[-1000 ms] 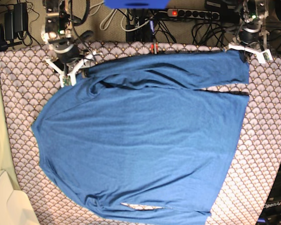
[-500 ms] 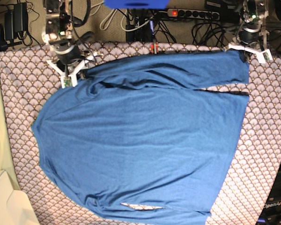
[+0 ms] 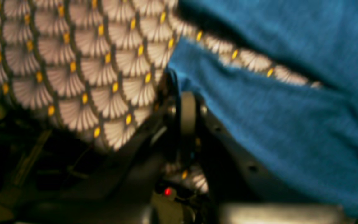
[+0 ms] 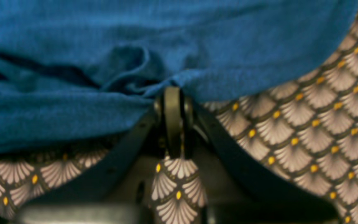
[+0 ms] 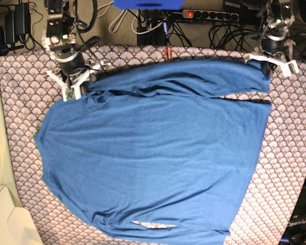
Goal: Fold the T-shirt properly
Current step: 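Lift the shoulder edge with both grippers and pull it toward the robot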
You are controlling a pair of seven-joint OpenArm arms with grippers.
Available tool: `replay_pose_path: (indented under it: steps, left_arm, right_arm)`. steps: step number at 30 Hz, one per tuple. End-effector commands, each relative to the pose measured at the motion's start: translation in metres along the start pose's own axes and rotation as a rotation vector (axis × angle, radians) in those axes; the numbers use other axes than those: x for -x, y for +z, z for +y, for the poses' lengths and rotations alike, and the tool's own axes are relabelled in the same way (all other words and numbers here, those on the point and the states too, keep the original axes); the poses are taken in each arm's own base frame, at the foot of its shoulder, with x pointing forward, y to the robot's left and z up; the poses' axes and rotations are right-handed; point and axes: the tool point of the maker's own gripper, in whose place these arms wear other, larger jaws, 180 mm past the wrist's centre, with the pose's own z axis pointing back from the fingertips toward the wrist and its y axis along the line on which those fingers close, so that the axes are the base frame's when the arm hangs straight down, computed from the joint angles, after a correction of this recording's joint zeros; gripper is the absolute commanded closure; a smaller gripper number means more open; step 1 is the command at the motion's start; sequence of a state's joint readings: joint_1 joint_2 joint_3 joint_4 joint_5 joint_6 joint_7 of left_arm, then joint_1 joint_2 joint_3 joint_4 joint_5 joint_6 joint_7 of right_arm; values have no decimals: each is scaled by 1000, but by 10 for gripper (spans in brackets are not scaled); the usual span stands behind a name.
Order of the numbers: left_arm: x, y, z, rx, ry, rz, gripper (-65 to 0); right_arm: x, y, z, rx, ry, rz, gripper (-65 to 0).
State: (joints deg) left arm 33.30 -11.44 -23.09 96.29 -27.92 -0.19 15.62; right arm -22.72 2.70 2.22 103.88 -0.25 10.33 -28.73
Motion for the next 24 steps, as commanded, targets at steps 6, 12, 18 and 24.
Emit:
replay_pose_path:
  steps: [6,12,18,24]
  left_arm:
    - [-31,-2,-9,24,-10,-83,-4]
    - [-55,-19,-5,2,23,-56,-4]
    - [-79,-30,-5,-4,52,-62,-4]
    - [-93,-35,-11,11,57,-92,-4]
  right_arm:
    - [-18,4,-2,7,5,-58,0]
    - [-21,3,-2,6,7,-64,0]
    - [-30,0,-5,12,9,-85,0]
    - [-46,-6,-10,19,26,-91,0]
